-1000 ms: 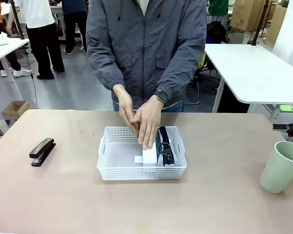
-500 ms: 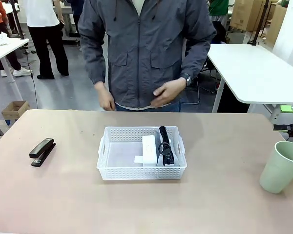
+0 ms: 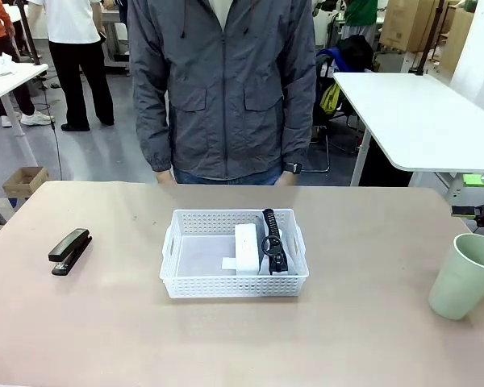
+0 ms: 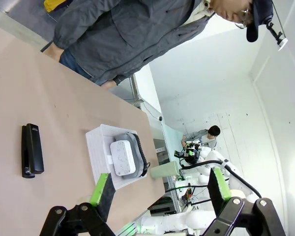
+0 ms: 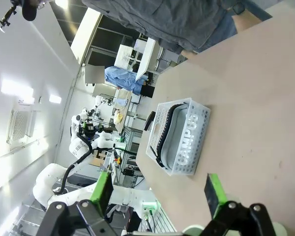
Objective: Efficiently arrange items inside the basket to fit them all.
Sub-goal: Pick up the Stapler and place it inside the Organizing basket.
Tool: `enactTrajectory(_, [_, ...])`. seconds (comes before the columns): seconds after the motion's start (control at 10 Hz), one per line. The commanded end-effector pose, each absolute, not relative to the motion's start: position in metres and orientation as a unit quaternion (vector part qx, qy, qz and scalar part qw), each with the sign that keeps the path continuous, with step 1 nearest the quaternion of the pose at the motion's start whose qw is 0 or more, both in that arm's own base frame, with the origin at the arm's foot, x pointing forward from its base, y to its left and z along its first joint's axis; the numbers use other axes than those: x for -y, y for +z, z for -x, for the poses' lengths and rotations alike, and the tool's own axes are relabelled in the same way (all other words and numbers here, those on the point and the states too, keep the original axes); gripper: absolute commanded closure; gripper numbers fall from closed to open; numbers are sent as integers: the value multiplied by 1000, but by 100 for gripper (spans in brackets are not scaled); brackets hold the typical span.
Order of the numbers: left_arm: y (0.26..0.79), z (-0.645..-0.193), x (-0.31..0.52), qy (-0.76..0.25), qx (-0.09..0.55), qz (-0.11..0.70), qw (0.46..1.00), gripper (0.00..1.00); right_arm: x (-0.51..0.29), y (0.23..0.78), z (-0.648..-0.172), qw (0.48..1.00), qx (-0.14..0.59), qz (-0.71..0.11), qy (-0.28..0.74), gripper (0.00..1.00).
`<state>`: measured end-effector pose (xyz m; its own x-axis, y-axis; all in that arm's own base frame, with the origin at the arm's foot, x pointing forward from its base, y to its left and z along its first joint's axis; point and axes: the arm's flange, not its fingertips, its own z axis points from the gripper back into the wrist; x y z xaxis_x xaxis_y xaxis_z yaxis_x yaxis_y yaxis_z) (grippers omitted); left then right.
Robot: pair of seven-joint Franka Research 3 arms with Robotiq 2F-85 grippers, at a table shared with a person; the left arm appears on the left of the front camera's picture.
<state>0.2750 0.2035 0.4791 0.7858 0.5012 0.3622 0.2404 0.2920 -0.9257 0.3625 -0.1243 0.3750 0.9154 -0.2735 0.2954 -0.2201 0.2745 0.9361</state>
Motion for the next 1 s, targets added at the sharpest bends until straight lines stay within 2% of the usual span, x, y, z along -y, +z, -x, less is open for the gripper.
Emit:
enactTrajectory(0.0, [481,-276,-203,83,324,593,733,0,123,378,-362,774,204,-599,-26,0])
enactTrajectory(0.3, [481,-276,-203,83,324,593,733,0,123,378,-362,774,204,-599,-26,0])
enactTrajectory(0.5, [477,-261,-214,77,284,593,750,0,123,378,-362,774,204,-599,-26,0])
enactTrajectory(0.7, [500,-250,-189,75,282,468,834,0,123,378,-362,774,204,-599,-26,0])
enactTrajectory(0.9, [518,-268,-149,24,247,340,907,0,123,378,-362,774,204,-599,-26,0])
